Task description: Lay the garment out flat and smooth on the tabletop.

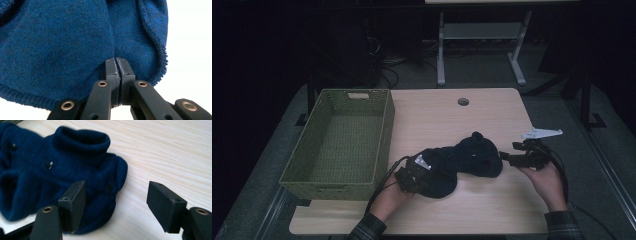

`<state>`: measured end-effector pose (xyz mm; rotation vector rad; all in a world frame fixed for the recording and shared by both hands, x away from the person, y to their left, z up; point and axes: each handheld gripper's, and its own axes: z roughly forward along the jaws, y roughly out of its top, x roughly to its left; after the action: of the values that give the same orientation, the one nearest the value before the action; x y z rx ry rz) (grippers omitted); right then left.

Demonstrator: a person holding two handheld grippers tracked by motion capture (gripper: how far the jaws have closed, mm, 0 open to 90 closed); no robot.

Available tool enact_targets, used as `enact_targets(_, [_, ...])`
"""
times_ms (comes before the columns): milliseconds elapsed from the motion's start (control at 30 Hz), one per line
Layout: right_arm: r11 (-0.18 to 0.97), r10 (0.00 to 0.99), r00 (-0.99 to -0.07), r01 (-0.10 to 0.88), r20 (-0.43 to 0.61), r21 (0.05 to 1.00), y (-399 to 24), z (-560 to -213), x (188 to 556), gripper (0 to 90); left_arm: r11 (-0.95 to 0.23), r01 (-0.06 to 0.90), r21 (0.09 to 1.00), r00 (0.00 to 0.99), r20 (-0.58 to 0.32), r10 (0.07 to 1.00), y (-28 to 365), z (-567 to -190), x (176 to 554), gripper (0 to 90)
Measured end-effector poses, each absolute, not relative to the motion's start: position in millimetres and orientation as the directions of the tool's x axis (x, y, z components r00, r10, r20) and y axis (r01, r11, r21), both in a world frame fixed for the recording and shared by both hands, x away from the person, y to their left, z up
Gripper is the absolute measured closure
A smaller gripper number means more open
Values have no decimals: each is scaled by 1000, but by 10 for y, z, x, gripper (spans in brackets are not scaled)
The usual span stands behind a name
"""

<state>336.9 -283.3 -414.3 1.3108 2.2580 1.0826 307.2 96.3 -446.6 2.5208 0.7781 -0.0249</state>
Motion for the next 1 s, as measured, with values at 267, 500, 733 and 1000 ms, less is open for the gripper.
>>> enact_targets(267, [256,846,-510,646,156,719,-2758,-4327,3614,351,-713,535,454,836,-163,523,965,-4464,3075,881])
enact_targets(500, [254,833,-512,692,210,676,-2696,-4564,3710,369,-712,537,452,835,-165,525,965,-4464,3076,881])
enact_targets(733, [306,817,-542,698,198,648,-2604,-4676,3744,414,-710,541,452,833,-173,525,973,-4466,3083,881])
enact_targets(1000, [310,804,-557,690,207,654,-2567,-4686,3694,623,-710,540,451,833,-170,526,970,-4465,3081,881])
